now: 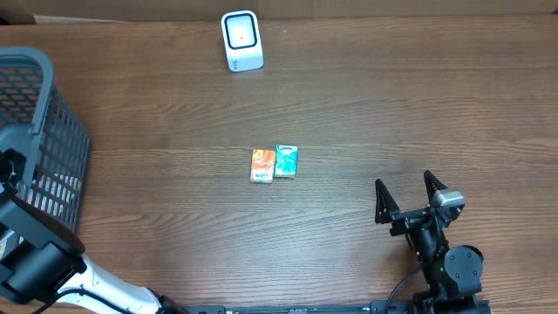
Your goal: Scan the item barcode
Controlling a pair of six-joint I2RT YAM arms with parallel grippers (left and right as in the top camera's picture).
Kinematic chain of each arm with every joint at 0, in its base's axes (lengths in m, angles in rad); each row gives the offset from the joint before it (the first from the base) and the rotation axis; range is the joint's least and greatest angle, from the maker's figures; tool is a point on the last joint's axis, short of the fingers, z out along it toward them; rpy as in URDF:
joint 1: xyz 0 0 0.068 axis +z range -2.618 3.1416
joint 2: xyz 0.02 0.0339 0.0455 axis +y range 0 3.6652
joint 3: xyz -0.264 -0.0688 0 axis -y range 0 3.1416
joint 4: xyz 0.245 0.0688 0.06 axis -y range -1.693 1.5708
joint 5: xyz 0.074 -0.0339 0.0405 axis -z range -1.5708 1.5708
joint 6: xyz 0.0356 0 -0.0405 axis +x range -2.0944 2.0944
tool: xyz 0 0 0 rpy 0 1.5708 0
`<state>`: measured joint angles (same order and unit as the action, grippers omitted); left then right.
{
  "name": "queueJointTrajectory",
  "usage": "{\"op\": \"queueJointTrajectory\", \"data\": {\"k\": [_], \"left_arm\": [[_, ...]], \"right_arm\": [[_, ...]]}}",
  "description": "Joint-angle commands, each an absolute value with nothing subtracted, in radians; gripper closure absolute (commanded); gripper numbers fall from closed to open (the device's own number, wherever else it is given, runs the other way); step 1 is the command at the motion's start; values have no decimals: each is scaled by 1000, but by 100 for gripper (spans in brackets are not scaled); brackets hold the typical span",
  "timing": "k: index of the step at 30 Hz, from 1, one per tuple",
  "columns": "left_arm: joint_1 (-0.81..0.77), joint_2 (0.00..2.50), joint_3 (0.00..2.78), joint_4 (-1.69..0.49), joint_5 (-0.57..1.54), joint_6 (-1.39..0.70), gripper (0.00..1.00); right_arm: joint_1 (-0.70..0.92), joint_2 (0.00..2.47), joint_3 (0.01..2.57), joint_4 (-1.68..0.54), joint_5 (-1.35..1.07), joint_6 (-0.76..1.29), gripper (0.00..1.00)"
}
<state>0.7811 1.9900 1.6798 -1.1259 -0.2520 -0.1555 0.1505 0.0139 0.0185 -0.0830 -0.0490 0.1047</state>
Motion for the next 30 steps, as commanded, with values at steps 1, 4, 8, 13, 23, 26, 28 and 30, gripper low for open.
{"op": "queueJointTrajectory", "data": {"k": [1,4,8,13,23,26,28,30], "left_arm": [[787,1990,1617,-1052,-289,-153,21],[787,1990,1567,-997,-288,-152,15],[787,1990,1493,-953,-294,-134,18],[802,1990,1413,-893,-325,-134,18],[807,1991,1356,-825,-309,-135,36],[807,1991,1356,-825,-309,-135,64],[807,1991,1356,-826,-310,-135,73],[807,1991,1356,-827,-310,-135,77]], "right_arm": [[145,3,8,-80,-54,107,0],[145,3,8,-80,-54,107,0],[145,3,8,-80,-54,107,0],[145,3,8,-80,-54,107,0],[145,3,8,-80,-54,107,0],[145,3,8,-80,-54,107,0],[145,3,8,-80,-54,107,0],[145,3,8,-80,-54,107,0]]}}
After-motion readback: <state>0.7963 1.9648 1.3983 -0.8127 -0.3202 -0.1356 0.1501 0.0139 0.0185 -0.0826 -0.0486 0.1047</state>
